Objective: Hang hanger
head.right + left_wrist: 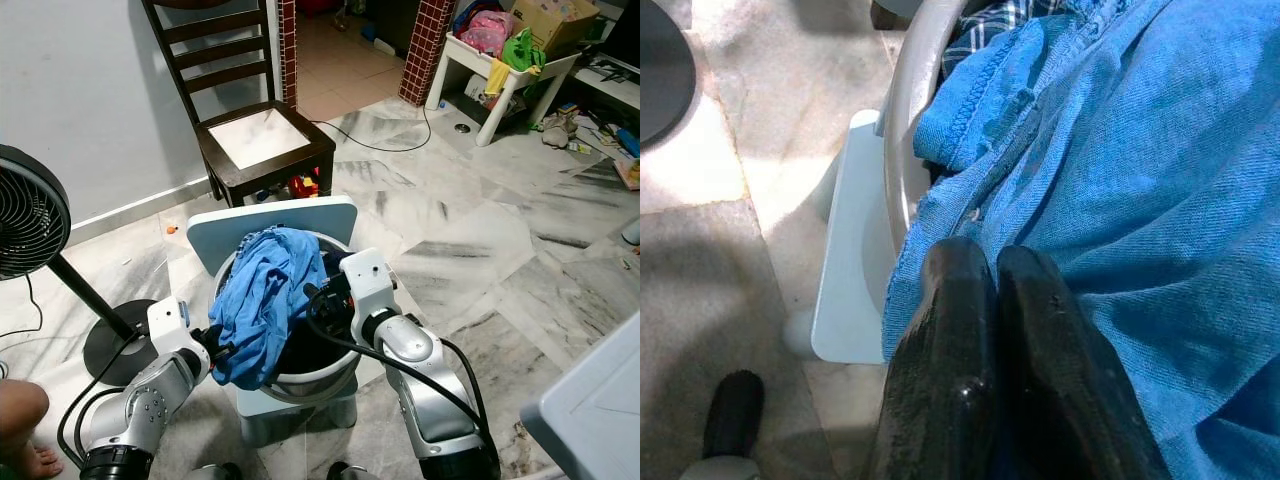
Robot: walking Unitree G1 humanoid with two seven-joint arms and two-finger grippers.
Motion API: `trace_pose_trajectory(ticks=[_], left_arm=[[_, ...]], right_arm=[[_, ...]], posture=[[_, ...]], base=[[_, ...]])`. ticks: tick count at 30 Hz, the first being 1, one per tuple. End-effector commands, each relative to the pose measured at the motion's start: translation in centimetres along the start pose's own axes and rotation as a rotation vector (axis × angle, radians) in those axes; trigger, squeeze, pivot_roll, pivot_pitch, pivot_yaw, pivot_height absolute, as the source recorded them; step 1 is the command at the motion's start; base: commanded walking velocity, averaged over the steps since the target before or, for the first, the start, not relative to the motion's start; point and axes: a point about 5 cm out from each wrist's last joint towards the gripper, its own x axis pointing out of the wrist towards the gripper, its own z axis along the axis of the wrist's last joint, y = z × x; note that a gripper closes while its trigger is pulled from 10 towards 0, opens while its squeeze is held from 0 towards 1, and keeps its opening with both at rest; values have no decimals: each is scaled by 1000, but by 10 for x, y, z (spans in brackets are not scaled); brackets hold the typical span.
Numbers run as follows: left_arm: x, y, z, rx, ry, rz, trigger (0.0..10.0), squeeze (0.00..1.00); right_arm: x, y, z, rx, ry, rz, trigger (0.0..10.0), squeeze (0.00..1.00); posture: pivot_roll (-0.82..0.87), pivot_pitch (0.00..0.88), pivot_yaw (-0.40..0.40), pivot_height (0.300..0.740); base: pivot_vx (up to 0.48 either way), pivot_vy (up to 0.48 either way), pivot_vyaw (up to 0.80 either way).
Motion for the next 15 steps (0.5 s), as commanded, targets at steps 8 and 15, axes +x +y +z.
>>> trace_pose_trajectory(ticks=[8, 15], left_arm=[[-12, 27, 58, 391, -307, 213, 0, 0], [-14, 18, 107, 554, -492, 247, 0, 0]], right_arm=[[3, 1, 0, 8, -5, -6, 10000, 0], [5, 3, 0, 12, -8, -4, 10000, 0]], posture=[[18, 171, -4, 740], [21, 166, -2, 740]], base=[[0, 0, 0], [0, 0, 0]])
